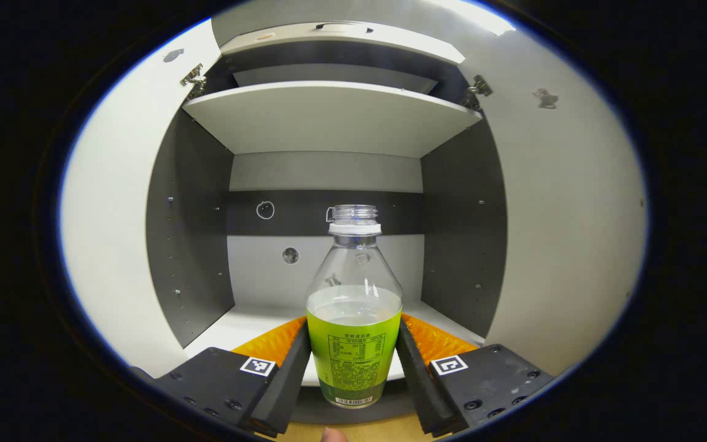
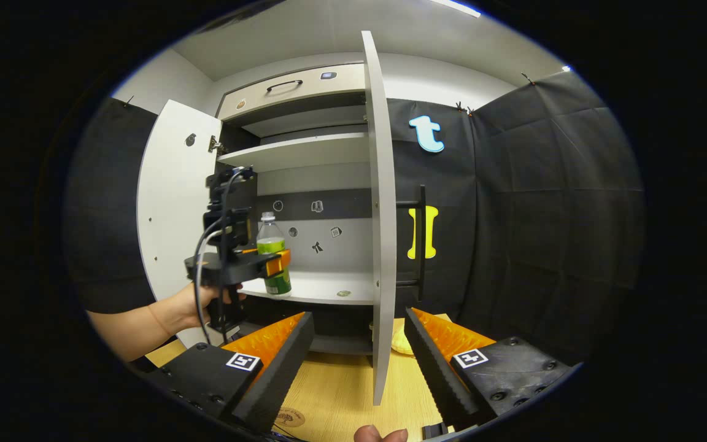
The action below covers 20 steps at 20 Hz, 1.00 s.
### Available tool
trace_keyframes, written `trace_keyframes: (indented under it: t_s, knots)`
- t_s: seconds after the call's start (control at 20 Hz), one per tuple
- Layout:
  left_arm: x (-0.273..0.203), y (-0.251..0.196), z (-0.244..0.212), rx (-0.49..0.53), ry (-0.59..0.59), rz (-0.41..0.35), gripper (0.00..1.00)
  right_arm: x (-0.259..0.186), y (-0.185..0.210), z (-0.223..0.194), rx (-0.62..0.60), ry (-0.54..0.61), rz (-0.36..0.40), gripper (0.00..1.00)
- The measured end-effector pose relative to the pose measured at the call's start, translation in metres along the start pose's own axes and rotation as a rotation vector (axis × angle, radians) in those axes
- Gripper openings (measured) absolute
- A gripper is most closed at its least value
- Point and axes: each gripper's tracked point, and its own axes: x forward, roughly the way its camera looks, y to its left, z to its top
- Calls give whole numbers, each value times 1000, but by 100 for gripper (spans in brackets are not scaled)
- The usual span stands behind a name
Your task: Grasp the bottle in the cabinet with the left hand and place it on the coaster, then close the right door with the right hand and the left door with the left hand.
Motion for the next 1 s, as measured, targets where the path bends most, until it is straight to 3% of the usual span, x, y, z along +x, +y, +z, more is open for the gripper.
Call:
trace_keyframes:
  t_s: [0.5, 1.0]
  knots:
    - [-135, -13, -90, -79, -41, -16, 77, -14, 21, 26, -36, -118, 2, 98]
    - [-201, -45, -235, -74, 64, -76, 77, -3, 31, 43, -33, -182, 7, 98]
